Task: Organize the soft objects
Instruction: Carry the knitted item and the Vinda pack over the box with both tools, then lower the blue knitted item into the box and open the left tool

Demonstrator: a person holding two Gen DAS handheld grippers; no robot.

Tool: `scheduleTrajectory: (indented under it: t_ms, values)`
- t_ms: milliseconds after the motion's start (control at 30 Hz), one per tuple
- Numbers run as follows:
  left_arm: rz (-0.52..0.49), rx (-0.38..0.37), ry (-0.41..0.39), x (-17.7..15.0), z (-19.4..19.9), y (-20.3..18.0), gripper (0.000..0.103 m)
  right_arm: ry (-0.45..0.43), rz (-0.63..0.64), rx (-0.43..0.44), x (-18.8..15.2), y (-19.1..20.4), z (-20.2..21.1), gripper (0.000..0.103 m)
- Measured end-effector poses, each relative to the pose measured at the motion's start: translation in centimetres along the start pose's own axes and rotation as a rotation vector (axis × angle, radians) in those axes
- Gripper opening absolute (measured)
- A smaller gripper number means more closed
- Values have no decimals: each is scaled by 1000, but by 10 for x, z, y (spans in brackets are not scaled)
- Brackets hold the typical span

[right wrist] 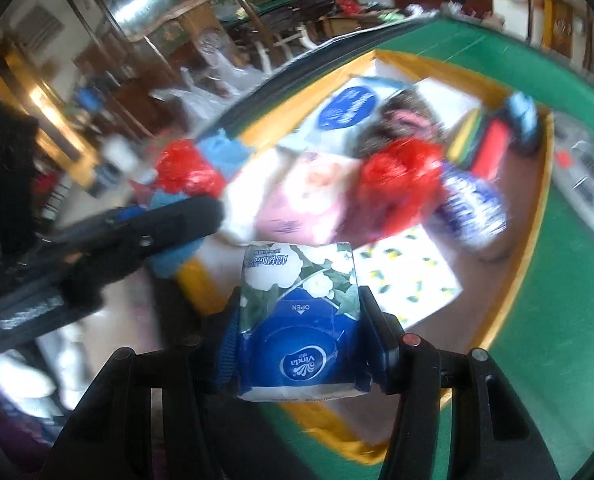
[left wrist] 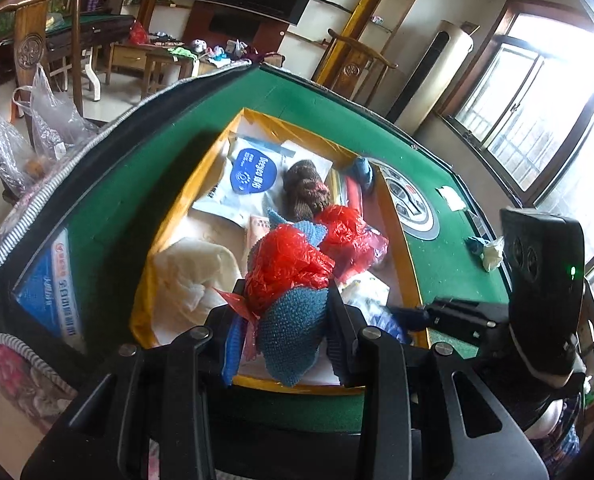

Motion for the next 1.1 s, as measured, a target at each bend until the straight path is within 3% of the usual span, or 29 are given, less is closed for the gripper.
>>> scheduleTrajectory:
  t_ms: [67, 233, 500, 667, 933, 1100]
  values:
    - [-1, -1, 6, -1, -3, 0, 33, -14, 34, -113, 0, -8, -2, 48]
    - [-3, -3, 33, -6, -12, -2, 33, -41, 7, -186, 4, -29, -4, 48]
    - [-72, -9, 107, -18, -28, -20, 33, -93, -161, -6, 10, -62, 25, 48]
    - [-99, -7, 161, -27, -47, -28, 33, -165, -213, -21, 16, -83, 55, 48]
    - [-120, 138, 171, -29, -52, -12, 34, -135, -205, 5, 16, -73, 41, 48]
    - [-73, 62, 126, -21, -32, -10, 50, -118, -247, 52, 16, -73, 34, 48]
Point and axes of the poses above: each gripper's, at about its wrist camera, not at the fingertips, and z roughly against the way its jaws point, y to its left, x to its top, the point moved 7 cm from there along -z, roughly the way its jaws point, and after that the axes turned 13 degrees about -x, right-handed, at the moved point
